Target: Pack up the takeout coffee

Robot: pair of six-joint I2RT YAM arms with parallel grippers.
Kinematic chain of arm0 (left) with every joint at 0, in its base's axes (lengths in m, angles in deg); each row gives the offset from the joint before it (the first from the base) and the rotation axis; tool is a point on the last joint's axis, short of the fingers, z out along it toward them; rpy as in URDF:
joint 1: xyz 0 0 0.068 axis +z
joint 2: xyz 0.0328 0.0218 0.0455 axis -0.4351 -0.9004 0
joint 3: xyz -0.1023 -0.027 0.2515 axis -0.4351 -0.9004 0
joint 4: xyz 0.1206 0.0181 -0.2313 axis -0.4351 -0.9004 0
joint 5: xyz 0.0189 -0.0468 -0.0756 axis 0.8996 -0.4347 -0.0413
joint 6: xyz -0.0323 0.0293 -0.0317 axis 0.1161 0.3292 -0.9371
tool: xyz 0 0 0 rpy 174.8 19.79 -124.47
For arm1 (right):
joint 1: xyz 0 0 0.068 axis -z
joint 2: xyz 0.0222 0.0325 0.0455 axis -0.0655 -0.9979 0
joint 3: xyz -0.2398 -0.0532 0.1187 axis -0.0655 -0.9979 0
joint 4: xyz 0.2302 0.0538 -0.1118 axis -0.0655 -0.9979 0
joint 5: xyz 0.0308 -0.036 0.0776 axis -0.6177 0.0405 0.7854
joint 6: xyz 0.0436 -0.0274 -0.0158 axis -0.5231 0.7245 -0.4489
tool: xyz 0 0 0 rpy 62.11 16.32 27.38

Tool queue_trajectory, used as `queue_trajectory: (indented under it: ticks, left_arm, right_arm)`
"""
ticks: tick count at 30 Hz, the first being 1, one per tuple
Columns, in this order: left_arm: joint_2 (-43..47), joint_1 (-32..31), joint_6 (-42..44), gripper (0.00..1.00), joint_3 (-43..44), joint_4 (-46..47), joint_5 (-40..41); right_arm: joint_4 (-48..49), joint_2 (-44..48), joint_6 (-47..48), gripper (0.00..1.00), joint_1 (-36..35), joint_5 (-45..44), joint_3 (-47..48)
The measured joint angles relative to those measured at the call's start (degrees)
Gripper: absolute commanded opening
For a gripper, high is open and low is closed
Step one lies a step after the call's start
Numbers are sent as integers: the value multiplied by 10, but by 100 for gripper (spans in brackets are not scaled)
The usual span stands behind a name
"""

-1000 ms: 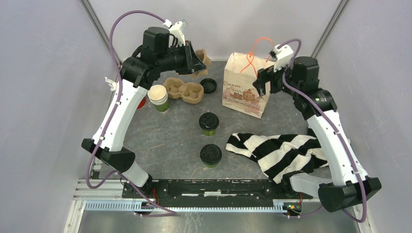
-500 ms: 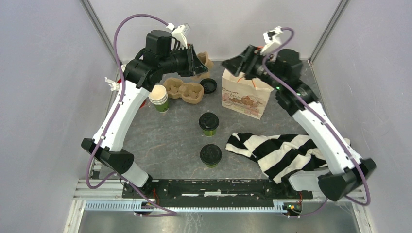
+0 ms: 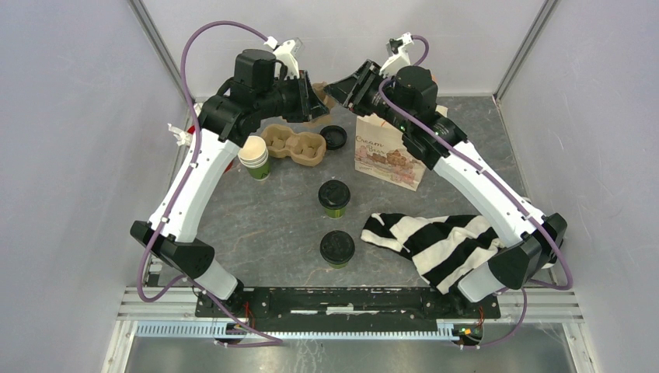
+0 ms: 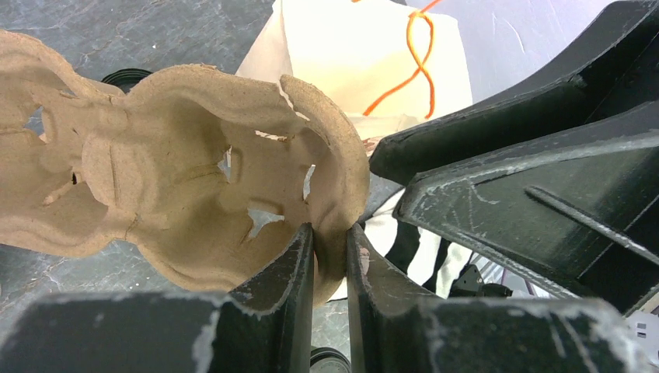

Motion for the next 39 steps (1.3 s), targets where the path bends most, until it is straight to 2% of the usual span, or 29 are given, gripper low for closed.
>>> queue_trajectory:
  ticks: [10, 17, 18, 24, 28, 32, 35, 39]
  left_arm:
    - [0, -1, 2, 2, 0, -2, 2]
    - [0, -1, 6, 4, 0, -6, 8]
    - [0, -1, 6, 8, 0, -6, 10]
    - [0, -2, 8, 58, 0, -5, 14]
    - [4, -3, 13, 80, 0, -8, 19]
    - [28, -2, 12, 89, 0, -11, 50]
    - [60, 9, 5, 93, 0, -14, 88]
    - [109, 68, -31, 95, -9, -16, 116]
  right_arm:
    - [-33, -12, 2, 38, -22, -30, 8]
    - [-60, -23, 17, 6, -32, -64, 23]
    - [-61, -23, 19, 0, -33, -67, 23]
    - [-62, -25, 34, 0, -36, -82, 30]
    - [-50, -24, 62, 0, -28, -75, 30]
    - [-13, -2, 80, 0, 27, 1, -3]
    - [18, 33, 80, 0, 104, 88, -61]
    - [47, 52, 79, 0, 194, 211, -97]
